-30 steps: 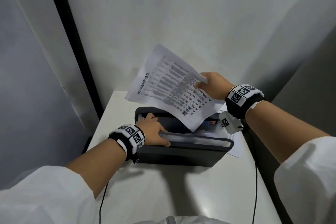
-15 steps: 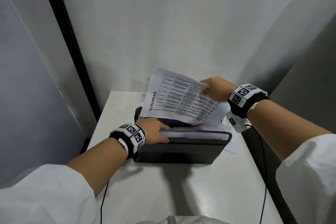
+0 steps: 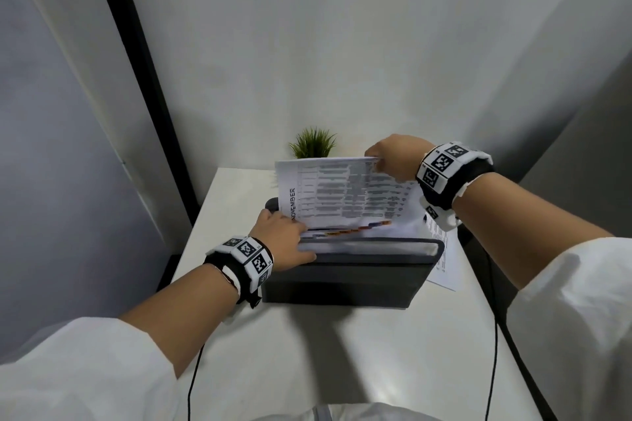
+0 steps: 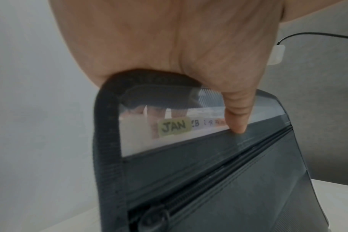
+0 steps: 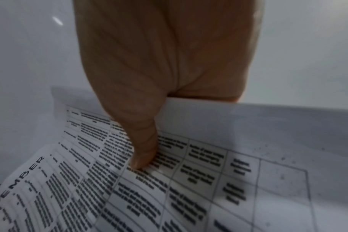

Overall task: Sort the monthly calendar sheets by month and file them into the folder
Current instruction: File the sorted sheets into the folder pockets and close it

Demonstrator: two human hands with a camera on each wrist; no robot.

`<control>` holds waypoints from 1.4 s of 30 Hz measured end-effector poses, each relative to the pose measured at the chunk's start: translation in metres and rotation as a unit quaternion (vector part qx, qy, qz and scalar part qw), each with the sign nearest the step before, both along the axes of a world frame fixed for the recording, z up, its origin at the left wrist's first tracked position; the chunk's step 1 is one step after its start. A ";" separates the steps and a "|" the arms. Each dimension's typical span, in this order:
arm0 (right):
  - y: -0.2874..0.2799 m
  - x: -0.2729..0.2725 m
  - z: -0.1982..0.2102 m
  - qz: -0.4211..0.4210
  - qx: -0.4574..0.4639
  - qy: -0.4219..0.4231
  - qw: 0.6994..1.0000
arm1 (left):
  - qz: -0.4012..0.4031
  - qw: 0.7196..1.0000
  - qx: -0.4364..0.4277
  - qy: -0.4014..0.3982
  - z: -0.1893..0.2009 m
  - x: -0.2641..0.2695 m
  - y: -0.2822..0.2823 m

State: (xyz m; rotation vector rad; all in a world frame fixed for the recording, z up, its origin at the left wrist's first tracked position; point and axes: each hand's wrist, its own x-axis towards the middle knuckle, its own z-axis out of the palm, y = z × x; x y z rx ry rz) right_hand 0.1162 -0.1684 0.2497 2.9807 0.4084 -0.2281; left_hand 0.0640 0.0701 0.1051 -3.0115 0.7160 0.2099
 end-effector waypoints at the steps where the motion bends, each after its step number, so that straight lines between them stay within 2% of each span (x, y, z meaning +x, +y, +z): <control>1: 0.004 -0.001 -0.003 0.002 -0.005 0.012 1.000 | -0.001 1.000 0.002 -0.002 0.000 0.000 0.000; 8: 0.028 -0.001 -0.043 0.030 -0.095 0.110 0.989 | -0.007 1.000 -0.005 -0.015 -0.003 0.001 0.003; 14: 0.031 -0.003 -0.077 0.052 -0.141 0.139 0.979 | -0.021 0.999 -0.022 -0.038 -0.010 -0.001 0.007; 17: 0.035 0.001 -0.084 0.069 -0.141 0.105 0.982 | -0.031 0.998 -0.027 -0.052 -0.012 -0.004 0.009; 21: 0.047 0.007 -0.086 0.113 -0.225 0.098 0.963 | -0.042 0.996 -0.029 -0.076 -0.012 -0.008 0.011; 24: 0.054 0.007 -0.085 0.122 -0.247 0.096 0.956 | -0.047 0.995 -0.041 -0.077 -0.012 -0.010 0.012; 28: 0.065 -0.002 -0.095 0.119 -0.253 0.166 0.946 | -0.053 0.995 -0.034 -0.083 -0.011 -0.013 0.014; 31: 0.064 -0.001 -0.113 0.126 -0.294 0.228 0.920 | -0.059 0.994 -0.030 -0.084 -0.012 -0.016 0.016; 35: 0.065 0.002 -0.115 0.116 -0.278 0.199 0.933 | -0.060 0.994 -0.036 -0.088 -0.011 -0.019 0.016; 39: 0.063 0.006 -0.122 0.151 -0.324 0.197 0.913 | -0.074 0.991 -0.064 -0.092 -0.008 -0.017 0.016; 42: 0.064 0.004 -0.124 0.141 -0.259 0.227 0.928 | -0.076 0.992 -0.078 -0.063 -0.009 -0.014 0.017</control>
